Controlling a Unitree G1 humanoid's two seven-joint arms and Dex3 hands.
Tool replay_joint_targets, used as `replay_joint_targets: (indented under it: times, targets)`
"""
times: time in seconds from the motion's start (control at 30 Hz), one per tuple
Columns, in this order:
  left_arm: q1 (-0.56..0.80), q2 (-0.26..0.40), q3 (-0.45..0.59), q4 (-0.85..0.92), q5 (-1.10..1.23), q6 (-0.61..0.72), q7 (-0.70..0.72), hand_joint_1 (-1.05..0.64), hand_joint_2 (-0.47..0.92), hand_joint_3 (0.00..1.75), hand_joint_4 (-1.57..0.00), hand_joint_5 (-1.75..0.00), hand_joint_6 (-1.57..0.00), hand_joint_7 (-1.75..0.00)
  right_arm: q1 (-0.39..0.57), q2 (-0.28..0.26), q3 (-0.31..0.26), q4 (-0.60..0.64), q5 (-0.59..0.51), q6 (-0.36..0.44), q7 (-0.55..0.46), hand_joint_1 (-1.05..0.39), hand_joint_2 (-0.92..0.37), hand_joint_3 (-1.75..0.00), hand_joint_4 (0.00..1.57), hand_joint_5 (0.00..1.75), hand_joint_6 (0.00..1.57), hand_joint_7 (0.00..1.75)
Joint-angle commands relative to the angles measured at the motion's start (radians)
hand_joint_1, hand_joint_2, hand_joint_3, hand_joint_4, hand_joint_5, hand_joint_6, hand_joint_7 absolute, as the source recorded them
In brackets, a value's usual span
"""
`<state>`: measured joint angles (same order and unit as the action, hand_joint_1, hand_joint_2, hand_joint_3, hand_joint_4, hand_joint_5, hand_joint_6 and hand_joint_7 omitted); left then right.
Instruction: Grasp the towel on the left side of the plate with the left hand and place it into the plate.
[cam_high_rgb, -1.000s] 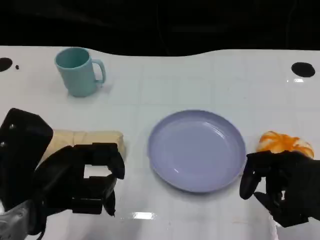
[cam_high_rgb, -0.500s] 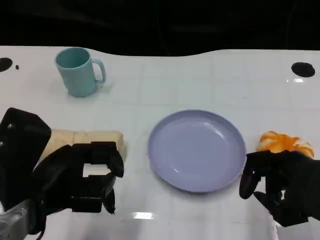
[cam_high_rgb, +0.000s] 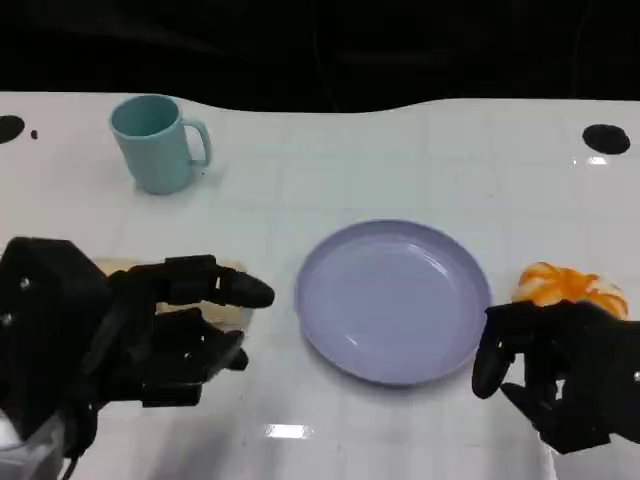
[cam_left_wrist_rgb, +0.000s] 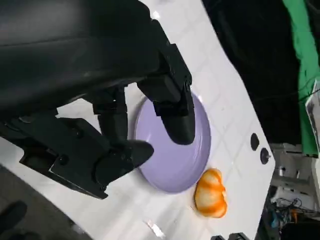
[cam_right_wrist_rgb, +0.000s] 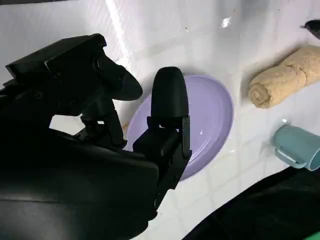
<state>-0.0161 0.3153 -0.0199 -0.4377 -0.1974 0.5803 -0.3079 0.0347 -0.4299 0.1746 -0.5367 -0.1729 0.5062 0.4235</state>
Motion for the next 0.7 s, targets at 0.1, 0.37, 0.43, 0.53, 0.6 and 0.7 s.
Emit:
replay_joint_targets:
  times: [0.1, 0.37, 0.43, 0.53, 0.6, 0.7]
  targets:
    - [0.028, 0.053, -0.033, 0.068, 0.192, -0.251, 0.043, -0.20, 0.92, 0.12, -0.38, -0.66, -0.58, -0.06, -0.018, 0.010, 0.009, -0.015, -0.006, 0.020, -0.010, 0.00, -0.61, -1.02, 0.70, 1.74, 0.69, 1.40]
    - [-0.024, 0.150, -0.089, 0.173, 0.481, -0.457, 0.072, -0.32, 0.91, 0.02, -0.17, -0.49, -0.34, 0.00, -0.029, 0.027, 0.020, -0.014, -0.008, 0.032, -0.015, 0.01, -0.61, -1.02, 0.71, 1.74, 0.69, 1.41]
    - [-0.051, 0.192, -0.112, 0.188, 0.561, -0.471, 0.051, -0.36, 0.91, 0.01, -0.13, -0.47, -0.30, 0.00, -0.029, 0.029, 0.022, -0.016, -0.009, 0.034, -0.016, 0.01, -0.60, -1.03, 0.72, 1.74, 0.69, 1.41]
    - [-0.100, 0.239, -0.148, 0.213, 0.657, -0.460, 0.011, -0.44, 0.92, 0.01, -0.11, -0.44, -0.28, 0.00, -0.029, 0.028, 0.026, -0.020, -0.012, 0.036, -0.017, 0.00, -0.59, -1.04, 0.72, 1.74, 0.69, 1.41]
    - [-0.151, 0.257, -0.184, 0.249, 0.723, -0.448, -0.016, -0.47, 0.91, 0.00, -0.11, -0.42, -0.25, 0.00, -0.028, 0.027, 0.026, -0.023, -0.013, 0.042, -0.018, 0.00, -0.58, -1.05, 0.72, 1.74, 0.69, 1.41]
    - [-0.211, 0.257, -0.225, 0.309, 0.788, -0.441, -0.035, -0.49, 0.90, 0.00, -0.13, -0.42, -0.23, 0.00, -0.024, 0.028, 0.022, -0.028, -0.009, 0.051, -0.018, 0.00, -0.58, -1.06, 0.72, 1.73, 0.69, 1.41]
